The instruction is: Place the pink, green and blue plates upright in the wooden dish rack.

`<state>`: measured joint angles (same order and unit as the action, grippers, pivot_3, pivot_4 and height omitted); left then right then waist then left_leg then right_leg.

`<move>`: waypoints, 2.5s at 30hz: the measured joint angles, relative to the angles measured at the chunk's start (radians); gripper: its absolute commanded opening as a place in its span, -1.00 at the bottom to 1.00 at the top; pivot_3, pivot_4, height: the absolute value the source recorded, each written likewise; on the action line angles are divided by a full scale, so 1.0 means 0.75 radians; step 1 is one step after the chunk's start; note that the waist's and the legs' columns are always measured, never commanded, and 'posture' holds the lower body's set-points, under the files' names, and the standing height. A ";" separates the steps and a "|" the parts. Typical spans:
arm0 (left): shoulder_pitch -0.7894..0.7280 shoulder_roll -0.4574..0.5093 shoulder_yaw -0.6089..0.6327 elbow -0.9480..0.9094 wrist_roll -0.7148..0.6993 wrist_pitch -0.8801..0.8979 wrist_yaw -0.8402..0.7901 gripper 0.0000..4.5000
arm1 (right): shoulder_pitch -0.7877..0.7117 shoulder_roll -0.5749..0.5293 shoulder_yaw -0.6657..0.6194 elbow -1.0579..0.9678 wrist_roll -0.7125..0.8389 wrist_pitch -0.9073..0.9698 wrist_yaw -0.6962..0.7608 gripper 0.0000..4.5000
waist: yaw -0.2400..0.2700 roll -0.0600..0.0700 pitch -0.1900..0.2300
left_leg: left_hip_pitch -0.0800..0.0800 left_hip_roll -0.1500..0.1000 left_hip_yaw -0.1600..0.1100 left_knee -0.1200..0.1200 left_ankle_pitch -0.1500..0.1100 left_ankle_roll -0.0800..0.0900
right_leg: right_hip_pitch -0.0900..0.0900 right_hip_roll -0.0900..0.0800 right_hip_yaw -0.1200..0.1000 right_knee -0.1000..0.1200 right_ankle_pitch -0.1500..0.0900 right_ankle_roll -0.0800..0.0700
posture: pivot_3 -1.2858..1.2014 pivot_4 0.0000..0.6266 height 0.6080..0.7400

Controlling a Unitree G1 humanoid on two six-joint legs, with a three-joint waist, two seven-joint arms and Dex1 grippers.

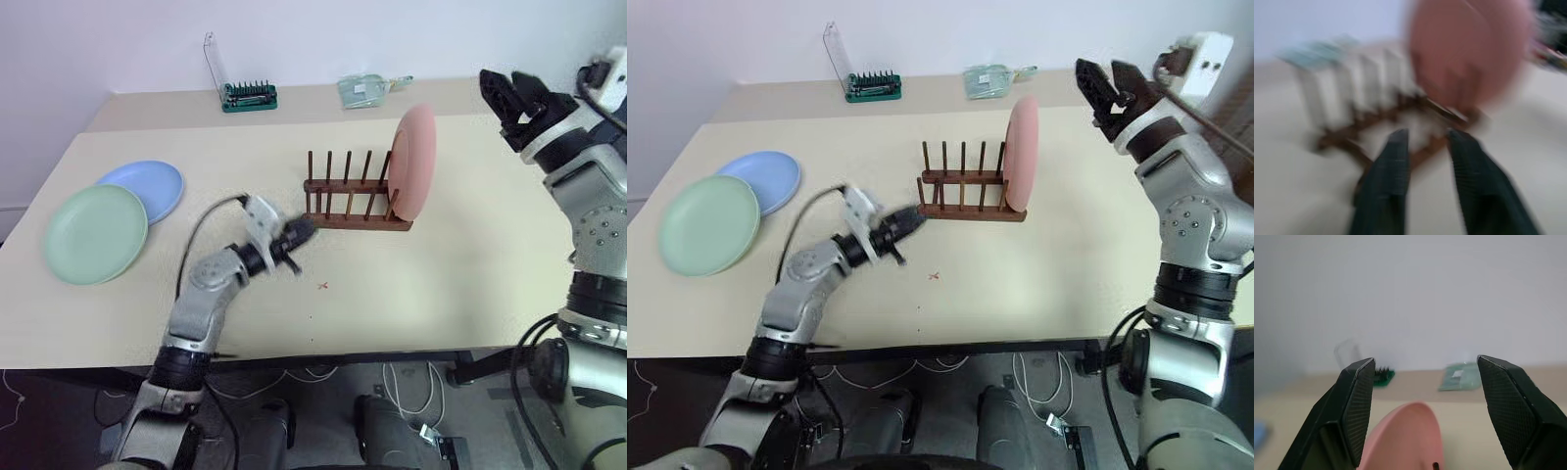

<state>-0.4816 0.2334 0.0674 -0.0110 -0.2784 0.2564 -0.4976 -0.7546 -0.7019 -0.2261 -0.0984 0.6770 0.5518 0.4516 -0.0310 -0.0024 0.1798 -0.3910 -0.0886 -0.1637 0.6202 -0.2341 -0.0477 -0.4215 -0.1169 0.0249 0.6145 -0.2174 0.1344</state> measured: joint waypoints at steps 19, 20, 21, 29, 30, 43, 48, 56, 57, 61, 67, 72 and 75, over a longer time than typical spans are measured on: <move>0.067 0.076 0.952 -0.023 0.090 0.394 1.238 0.98 | 0.057 0.226 0.640 -0.123 -0.489 -0.183 0.308 0.51 | 0.032 -0.023 0.001 | -0.002 -0.002 -0.003 0.003 0.001 -0.003 | -0.001 -0.001 -0.001 0.001 0.001 -0.001 | 0.03 -0.52 1.00; 0.067 0.061 0.982 -0.035 0.064 0.431 1.257 0.98 | 0.056 0.234 0.641 -0.113 -0.500 -0.195 0.316 0.51 | 0.034 -0.026 0.001 | -0.002 -0.002 -0.004 0.003 0.001 -0.003 | -0.001 -0.001 -0.001 0.001 0.001 -0.001 | 0.03 -0.52 1.00; 0.067 0.045 1.009 -0.050 0.033 0.478 1.274 0.98 | 0.054 0.241 0.641 -0.097 -0.513 -0.206 0.328 0.51 | 0.034 -0.027 0.000 | -0.002 -0.002 -0.004 0.003 0.001 -0.003 | 0.000 -0.001 -0.001 0.000 0.001 -0.001 | 0.03 -0.52 1.00; 0.058 -0.053 1.045 -0.066 -0.173 0.668 1.254 0.87 | 0.053 0.293 0.640 -0.068 -0.566 -0.234 0.359 0.51 | 0.023 -0.028 0.000 | -0.001 -0.002 -0.003 0.002 0.001 -0.004 | -0.001 0.000 -0.001 0.001 0.001 -0.001 | 0.03 -0.52 1.00; 0.053 -0.063 1.056 -0.054 -0.200 0.671 1.264 0.75 | 0.053 0.297 0.640 -0.068 -0.571 -0.235 0.359 0.51 | 0.021 -0.028 0.000 | -0.001 -0.002 -0.003 0.002 0.001 -0.004 | -0.001 0.000 -0.001 0.001 0.001 -0.001 | 0.03 -0.52 1.00; -0.028 -0.056 1.159 0.058 -0.351 0.589 1.349 -0.97 | 0.089 0.300 0.614 -0.103 -0.610 -0.226 0.336 0.51 | 0.026 -0.028 0.000 | -0.001 -0.002 -0.002 0.002 0.001 -0.005 | -0.001 0.000 -0.001 0.001 0.001 -0.001 | 0.03 -0.52 1.00; 0.000 -0.111 1.129 0.030 -0.423 0.432 1.238 -0.97 | 0.091 0.300 0.596 -0.104 -0.611 -0.222 0.337 0.51 | 0.025 -0.028 0.000 | -0.001 -0.001 -0.002 0.002 0.001 -0.005 | -0.001 0.000 -0.001 0.001 0.001 -0.001 | 0.03 -0.52 1.00; 0.024 -0.029 0.785 -0.130 -0.316 0.308 1.039 -1.00 | 0.070 0.297 0.613 -0.093 -0.660 -0.280 0.377 0.99 | 0.029 -0.031 0.001 | -0.002 -0.002 -0.003 0.002 0.001 -0.006 | -0.001 0.000 -0.001 0.001 0.001 -0.001 | 0.03 -0.52 1.00; -0.014 -0.002 0.715 -0.165 -0.285 0.307 1.019 -1.00 | 0.049 0.295 0.633 -0.083 -0.704 -0.327 0.376 0.99 | 0.029 -0.031 0.001 | -0.002 -0.002 -0.002 0.003 0.001 -0.006 | -0.001 0.000 -0.001 0.000 0.001 -0.001 | 0.03 -0.52 1.00; -0.145 -0.006 0.536 -0.253 -0.234 0.308 0.994 -1.00 | -0.012 0.296 0.692 -0.015 -0.860 -0.495 0.359 0.99 | 0.024 -0.030 0.000 | -0.001 -0.002 -0.002 0.002 0.001 -0.006 | 0.000 0.000 -0.001 -0.001 0.001 -0.001 | 0.03 -0.52 1.00; -0.338 -0.073 0.271 -0.268 -0.182 0.405 0.996 -1.00 | -0.126 0.342 0.788 0.152 -1.135 -0.765 0.252 0.99 | 0.015 -0.030 0.001 | -0.002 -0.001 -0.001 0.001 0.003 -0.009 | -0.002 0.000 0.000 0.000 0.001 -0.001 | 0.03 -0.52 1.00; -0.381 -0.121 0.176 -0.312 -0.174 0.501 0.978 -1.00 | -0.171 0.365 0.816 0.288 -1.320 -0.907 0.128 0.99 | 0.017 -0.030 0.001 | -0.002 -0.002 -0.001 0.001 0.004 -0.011 | -0.002 0.000 0.000 0.000 0.001 -0.001 | 0.03 -0.52 1.00; -0.381 -0.136 0.143 -0.330 -0.183 0.547 0.954 -1.00 | -0.180 0.375 0.823 0.345 -1.399 -0.954 0.086 0.99 | 0.016 -0.030 0.001 | -0.002 -0.002 -0.001 0.001 0.004 -0.011 | -0.002 0.000 0.000 0.000 0.001 -0.001 | 0.03 -0.52 1.00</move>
<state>-0.7677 0.1313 0.1745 -0.2582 -0.4159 0.6663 0.2182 -0.8895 -0.4210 0.3910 0.1601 -0.3720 -0.1640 0.5165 -0.0187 -0.0252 0.1807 -0.3923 -0.0897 -0.1645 0.6209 -0.2311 -0.0561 -0.4230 -0.1168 0.0249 0.6144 -0.2164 0.1337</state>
